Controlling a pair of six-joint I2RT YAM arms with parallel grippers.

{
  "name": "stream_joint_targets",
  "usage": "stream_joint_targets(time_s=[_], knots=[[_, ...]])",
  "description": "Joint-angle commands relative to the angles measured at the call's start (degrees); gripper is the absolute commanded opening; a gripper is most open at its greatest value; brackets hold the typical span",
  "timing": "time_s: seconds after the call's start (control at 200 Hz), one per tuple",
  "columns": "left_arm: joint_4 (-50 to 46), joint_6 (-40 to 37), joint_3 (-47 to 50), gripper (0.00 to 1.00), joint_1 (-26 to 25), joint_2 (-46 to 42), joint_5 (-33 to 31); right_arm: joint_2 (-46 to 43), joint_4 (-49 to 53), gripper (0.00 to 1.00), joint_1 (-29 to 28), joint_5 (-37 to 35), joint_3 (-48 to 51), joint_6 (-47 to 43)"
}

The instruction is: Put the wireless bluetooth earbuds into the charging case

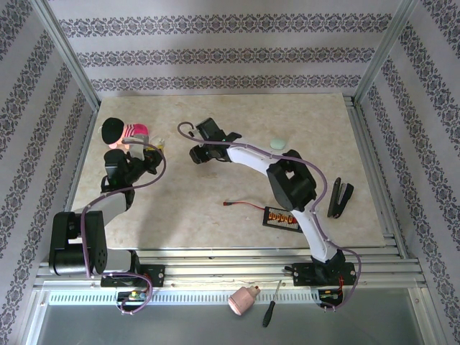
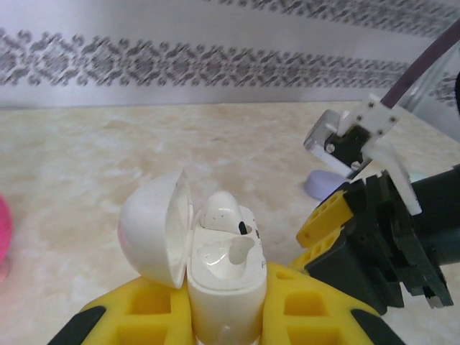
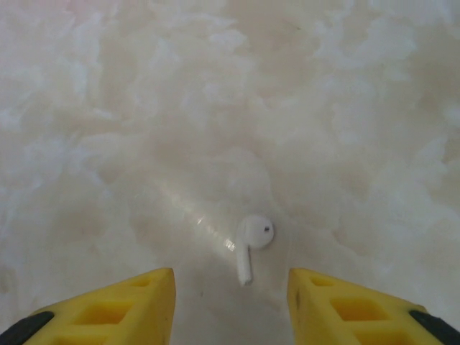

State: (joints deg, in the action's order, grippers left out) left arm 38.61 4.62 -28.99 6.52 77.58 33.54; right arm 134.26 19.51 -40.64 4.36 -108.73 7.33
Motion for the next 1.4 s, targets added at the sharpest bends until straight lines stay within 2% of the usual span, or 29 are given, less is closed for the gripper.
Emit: stream_joint_targets(time_s=[0.0,0.41,0.535,0.745,0.834,0.979,1.184,1.394], knots=[[-4.1,0.4,0.0,0.11,1.1,-1.0,-4.5,4.4,6.6,0.44,-0.3,-3.9,-6.9,0.0],[-2.0,1.0,0.9,0.11,1.1,-1.7,-3.4,16.6,20.5,0.35,-1.2,-4.4,-26.5,-0.7],[-1.7,1.1,1.0,0.11,1.1,-1.8,-3.0,17.4,22.2,0.30,-1.3,-4.9,-27.9,-1.1],[-0.6,0.7,1.4,0.12,1.1,-1.6,-2.0,15.0,22.3,0.21,-1.4,-6.2,-24.8,-2.6],[0.0,0.4,1.7,0.12,1.1,-1.7,-1.4,13.4,21.8,0.17,-1.4,-6.6,-22.8,-2.8],[1.8,-0.7,2.2,0.12,1.1,-1.8,0.6,8.9,19.9,0.18,-0.9,-5.2,-17.2,-1.9],[8.1,-1.9,3.8,0.12,0.2,-1.3,5.7,-1.4,14.1,0.18,1.5,-2.9,-0.2,0.1],[15.3,-2.2,4.7,0.12,-3.4,0.5,9.8,-11.8,10.5,0.19,4.3,-2.6,18.4,0.7]])
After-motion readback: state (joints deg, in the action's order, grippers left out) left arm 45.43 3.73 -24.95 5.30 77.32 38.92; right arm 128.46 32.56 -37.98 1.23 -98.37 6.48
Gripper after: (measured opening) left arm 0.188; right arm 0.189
